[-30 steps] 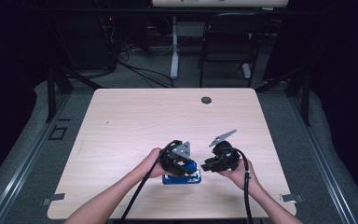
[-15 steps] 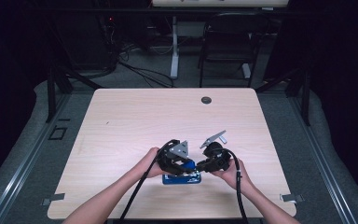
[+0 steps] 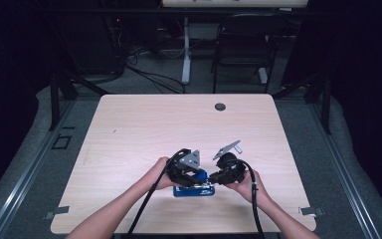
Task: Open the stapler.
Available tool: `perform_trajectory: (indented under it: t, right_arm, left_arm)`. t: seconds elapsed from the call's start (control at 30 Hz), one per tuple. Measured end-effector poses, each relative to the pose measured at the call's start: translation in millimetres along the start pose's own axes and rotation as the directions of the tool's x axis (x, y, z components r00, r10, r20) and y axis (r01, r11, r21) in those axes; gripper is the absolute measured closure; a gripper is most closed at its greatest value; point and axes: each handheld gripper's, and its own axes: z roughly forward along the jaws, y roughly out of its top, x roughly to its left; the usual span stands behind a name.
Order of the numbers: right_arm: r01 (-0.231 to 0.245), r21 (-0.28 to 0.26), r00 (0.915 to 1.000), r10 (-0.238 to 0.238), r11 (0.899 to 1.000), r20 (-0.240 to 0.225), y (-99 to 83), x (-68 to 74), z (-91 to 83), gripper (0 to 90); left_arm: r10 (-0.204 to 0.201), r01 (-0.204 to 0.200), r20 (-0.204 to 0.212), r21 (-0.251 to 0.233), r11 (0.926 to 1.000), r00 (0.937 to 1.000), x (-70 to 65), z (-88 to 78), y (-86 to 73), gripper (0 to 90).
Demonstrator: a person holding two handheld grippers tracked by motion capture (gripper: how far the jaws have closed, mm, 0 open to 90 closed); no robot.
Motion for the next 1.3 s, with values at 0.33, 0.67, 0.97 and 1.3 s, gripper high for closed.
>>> perform_trajectory:
  t: [0.33, 0.67, 0.97, 1.3]
  right_arm:
    - [0.012, 0.001, 0.9998, -0.012, 1.0, 0.014, -0.8, 2.5, 0.9, 81.5]
    - [0.036, 0.006, 0.9987, -0.036, 0.999, 0.037, -1.7, 5.1, 3.9, 82.1]
    - [0.036, 0.011, 0.9983, -0.037, 0.999, 0.046, -2.7, 5.0, 6.1, 83.0]
    - [0.02, 0.009, 0.9991, -0.02, 1.0, 0.037, -3.4, 4.4, 7.7, 83.1]
  left_arm:
    - [-0.001, 0.001, -0.008, -0.003, 1.0, 1.0, -1.0, -7.3, -1.3, 66.3]
    - [-0.001, 0.001, -0.019, 0.0, 1.0, 0.9998, -2.9, -12.6, -1.9, 66.3]
    - [-0.004, 0.004, -0.024, 0.001, 1.0, 0.9997, -3.3, -18.0, -3.3, 66.3]
    - [-0.015, 0.015, -0.028, -0.002, 0.9999, 0.9995, -4.0, -25.8, -6.7, 66.4]
